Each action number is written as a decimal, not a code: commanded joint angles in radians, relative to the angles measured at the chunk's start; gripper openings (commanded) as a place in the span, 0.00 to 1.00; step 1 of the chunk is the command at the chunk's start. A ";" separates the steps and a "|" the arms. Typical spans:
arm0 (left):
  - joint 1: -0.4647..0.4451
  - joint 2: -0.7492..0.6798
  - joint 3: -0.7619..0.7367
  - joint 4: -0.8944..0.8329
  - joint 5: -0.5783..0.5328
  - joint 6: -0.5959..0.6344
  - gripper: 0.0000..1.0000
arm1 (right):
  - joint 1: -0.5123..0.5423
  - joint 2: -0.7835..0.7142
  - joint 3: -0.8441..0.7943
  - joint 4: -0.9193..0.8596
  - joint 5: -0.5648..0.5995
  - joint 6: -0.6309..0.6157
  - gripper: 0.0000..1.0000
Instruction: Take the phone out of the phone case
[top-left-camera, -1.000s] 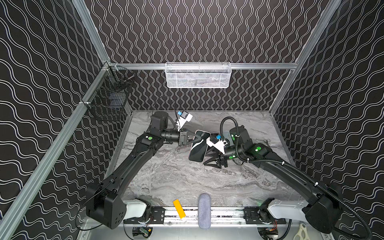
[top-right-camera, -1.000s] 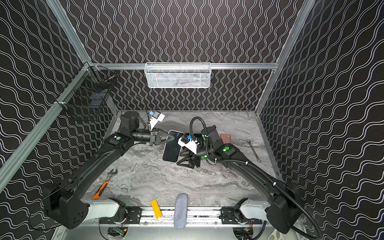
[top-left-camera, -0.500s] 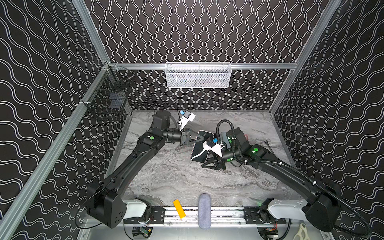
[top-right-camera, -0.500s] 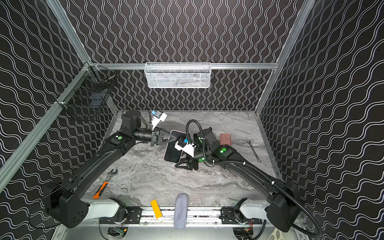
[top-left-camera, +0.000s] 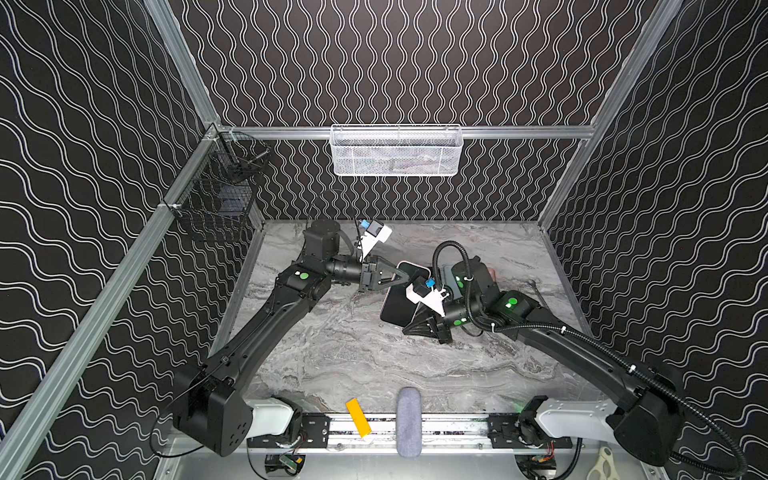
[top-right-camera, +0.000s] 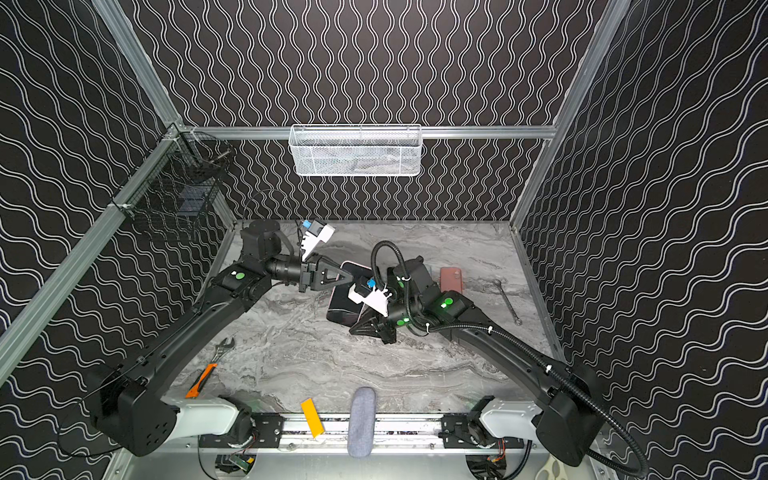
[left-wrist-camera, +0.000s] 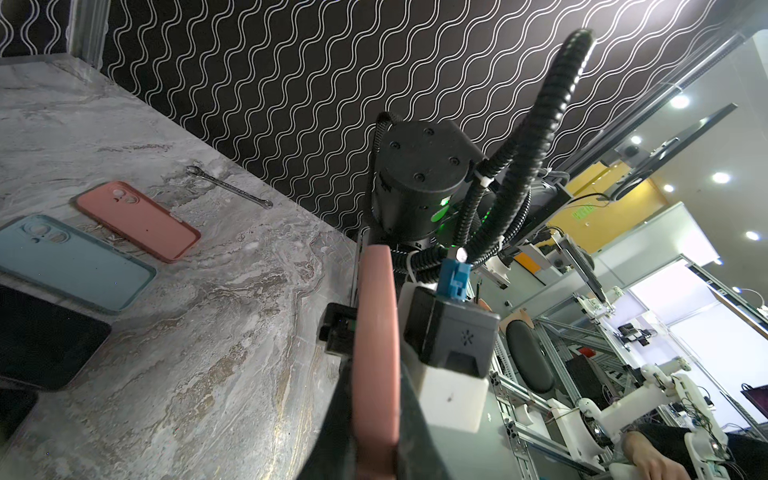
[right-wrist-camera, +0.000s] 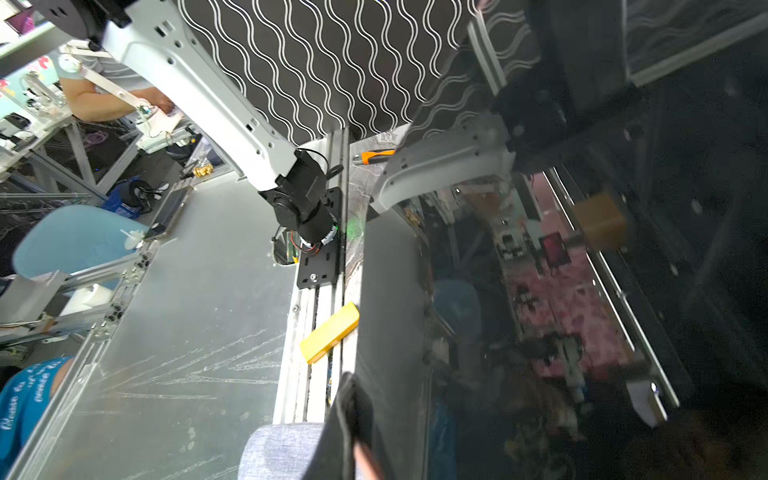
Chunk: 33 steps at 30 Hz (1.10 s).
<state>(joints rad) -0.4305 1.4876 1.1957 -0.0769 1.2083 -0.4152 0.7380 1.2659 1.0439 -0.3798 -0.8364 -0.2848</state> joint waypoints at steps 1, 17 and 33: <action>-0.001 0.017 0.007 0.049 -0.035 -0.038 0.00 | 0.017 -0.009 -0.001 0.066 0.009 -0.004 0.06; -0.009 0.091 0.013 0.140 -0.001 -0.122 0.00 | 0.142 -0.064 -0.040 0.208 0.245 0.032 0.02; -0.018 0.077 0.008 0.176 0.012 -0.158 0.00 | 0.095 -0.077 -0.070 0.244 0.118 0.064 0.15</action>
<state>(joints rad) -0.4454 1.5665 1.1999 0.0505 1.2484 -0.5804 0.8520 1.1988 0.9867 -0.2844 -0.6041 -0.2268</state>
